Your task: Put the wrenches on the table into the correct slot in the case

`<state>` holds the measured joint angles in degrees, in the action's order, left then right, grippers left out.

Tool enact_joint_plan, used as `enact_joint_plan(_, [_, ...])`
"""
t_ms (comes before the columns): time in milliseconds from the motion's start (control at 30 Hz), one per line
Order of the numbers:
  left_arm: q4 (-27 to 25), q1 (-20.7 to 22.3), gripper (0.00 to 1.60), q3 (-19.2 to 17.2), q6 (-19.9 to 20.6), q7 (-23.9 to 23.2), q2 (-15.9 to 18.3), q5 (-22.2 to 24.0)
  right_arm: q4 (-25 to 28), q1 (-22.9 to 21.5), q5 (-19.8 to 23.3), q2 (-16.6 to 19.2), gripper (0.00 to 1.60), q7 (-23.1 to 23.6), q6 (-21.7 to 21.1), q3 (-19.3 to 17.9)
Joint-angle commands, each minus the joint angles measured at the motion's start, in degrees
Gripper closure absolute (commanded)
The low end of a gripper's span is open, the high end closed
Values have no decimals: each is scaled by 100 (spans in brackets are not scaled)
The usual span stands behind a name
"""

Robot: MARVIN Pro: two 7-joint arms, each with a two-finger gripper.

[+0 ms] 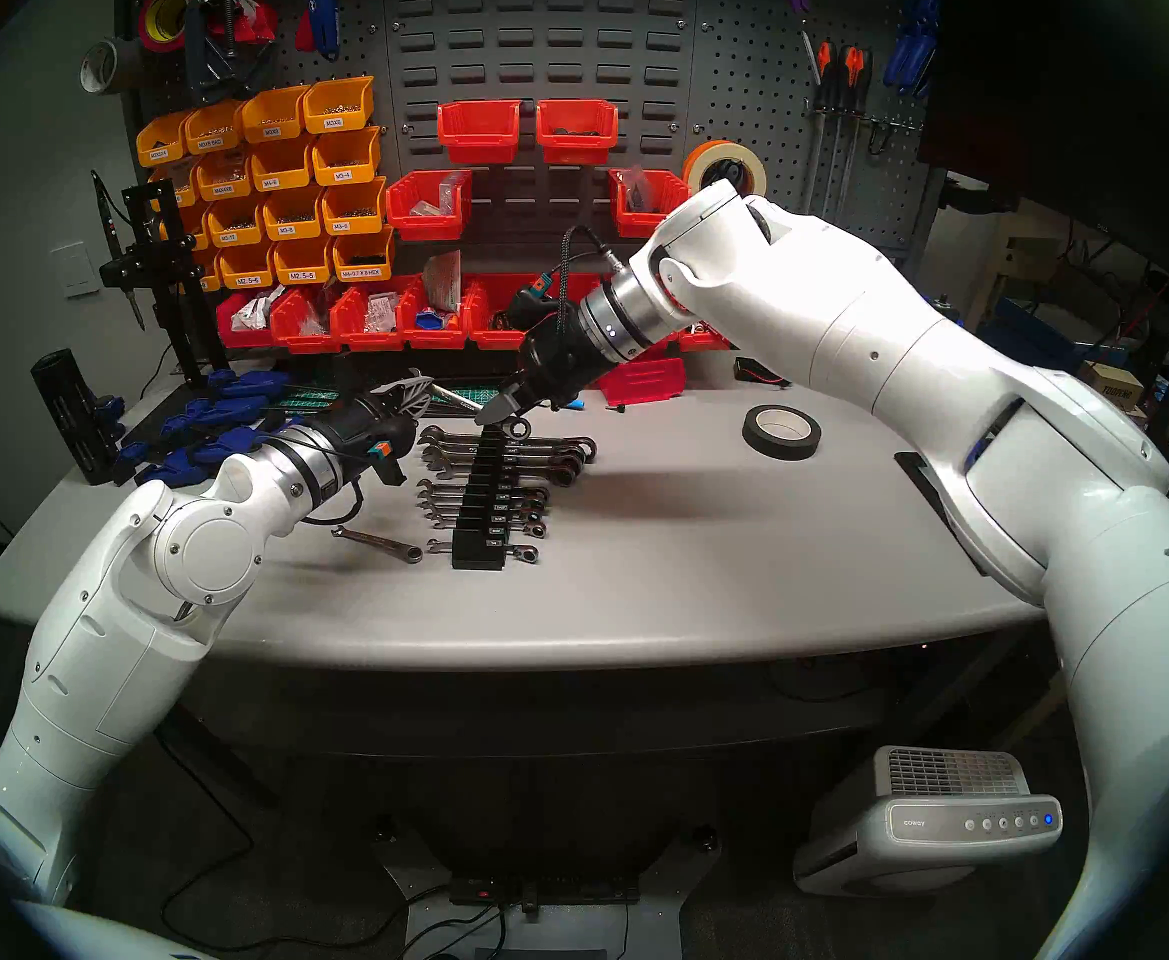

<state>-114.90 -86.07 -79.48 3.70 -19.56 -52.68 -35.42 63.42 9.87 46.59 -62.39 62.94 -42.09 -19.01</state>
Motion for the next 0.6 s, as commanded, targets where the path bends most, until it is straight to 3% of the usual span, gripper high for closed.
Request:
enact_joint_plan(0, [-335, 161, 160, -148, 44, -139, -3, 199, -49, -252, 146, -79, 160, 454, -12, -66])
enact_joint_plan(567, [-456, 261, 160, -145, 331, -681, 61, 191, -222, -328, 95, -173, 160, 451, 211, 126])
